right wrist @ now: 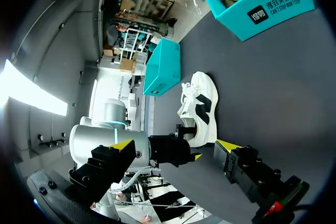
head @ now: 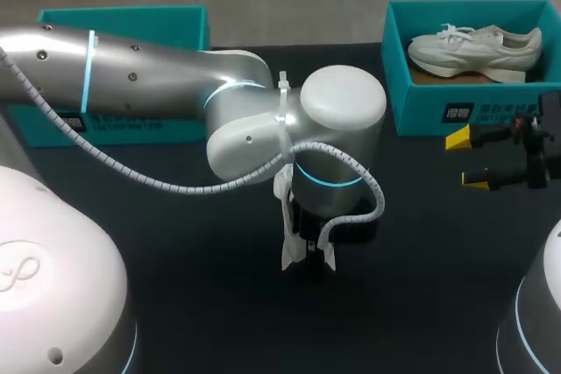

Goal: Take the shoe out of the shoebox, open the shoe tongue, remove and reinsert the insole, then place the shoe into the shoebox

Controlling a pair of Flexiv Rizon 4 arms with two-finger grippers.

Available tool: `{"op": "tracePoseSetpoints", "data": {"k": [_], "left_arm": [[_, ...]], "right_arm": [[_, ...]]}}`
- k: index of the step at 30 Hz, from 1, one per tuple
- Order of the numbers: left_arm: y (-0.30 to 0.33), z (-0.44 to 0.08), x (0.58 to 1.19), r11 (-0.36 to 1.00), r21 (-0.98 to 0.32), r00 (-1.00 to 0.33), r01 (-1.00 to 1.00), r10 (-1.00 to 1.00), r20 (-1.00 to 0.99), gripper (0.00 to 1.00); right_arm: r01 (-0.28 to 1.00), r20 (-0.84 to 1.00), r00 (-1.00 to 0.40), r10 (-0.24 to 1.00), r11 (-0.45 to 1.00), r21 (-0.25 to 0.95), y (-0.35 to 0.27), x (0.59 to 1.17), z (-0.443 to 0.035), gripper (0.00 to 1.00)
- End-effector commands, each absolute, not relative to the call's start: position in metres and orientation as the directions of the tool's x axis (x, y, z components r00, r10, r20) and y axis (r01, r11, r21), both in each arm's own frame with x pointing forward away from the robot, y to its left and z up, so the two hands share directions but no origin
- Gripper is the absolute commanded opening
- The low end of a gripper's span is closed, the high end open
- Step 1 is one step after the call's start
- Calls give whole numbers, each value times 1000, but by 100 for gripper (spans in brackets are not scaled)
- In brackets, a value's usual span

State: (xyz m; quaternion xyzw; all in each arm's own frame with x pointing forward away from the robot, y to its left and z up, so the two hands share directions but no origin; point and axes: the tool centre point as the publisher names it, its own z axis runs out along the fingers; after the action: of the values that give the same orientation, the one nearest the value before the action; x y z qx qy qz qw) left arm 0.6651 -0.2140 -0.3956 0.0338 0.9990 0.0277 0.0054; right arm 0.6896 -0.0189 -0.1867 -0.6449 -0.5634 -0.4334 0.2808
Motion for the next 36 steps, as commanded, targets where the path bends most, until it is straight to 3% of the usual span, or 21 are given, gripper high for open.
{"op": "tracePoseSetpoints", "data": {"k": [1,10,12,17,21,36], "left_arm": [[-216,-402,664,997,56,-998,53,54,-14,86],[-212,-405,664,999,50,-999,10,12,-37,71],[-211,-404,664,999,40,-999,1,3,-40,57],[-210,-402,664,999,33,-999,-9,-7,-43,38],[-210,-399,662,1000,27,-999,-8,-7,-41,0],[-216,-354,657,996,14,-996,-88,-88,-18,0]], "right_arm": [[969,875,-9,485,-210,127,-18,688,-187,100],[969,875,-9,485,-210,127,-18,688,-187,100],[969,875,-9,485,-210,127,-18,688,-187,100],[969,875,-9,485,-210,127,-18,688,-187,100],[969,875,-9,485,-210,127,-18,688,-187,100],[969,875,-9,485,-210,127,-18,688,-187,100]]}}
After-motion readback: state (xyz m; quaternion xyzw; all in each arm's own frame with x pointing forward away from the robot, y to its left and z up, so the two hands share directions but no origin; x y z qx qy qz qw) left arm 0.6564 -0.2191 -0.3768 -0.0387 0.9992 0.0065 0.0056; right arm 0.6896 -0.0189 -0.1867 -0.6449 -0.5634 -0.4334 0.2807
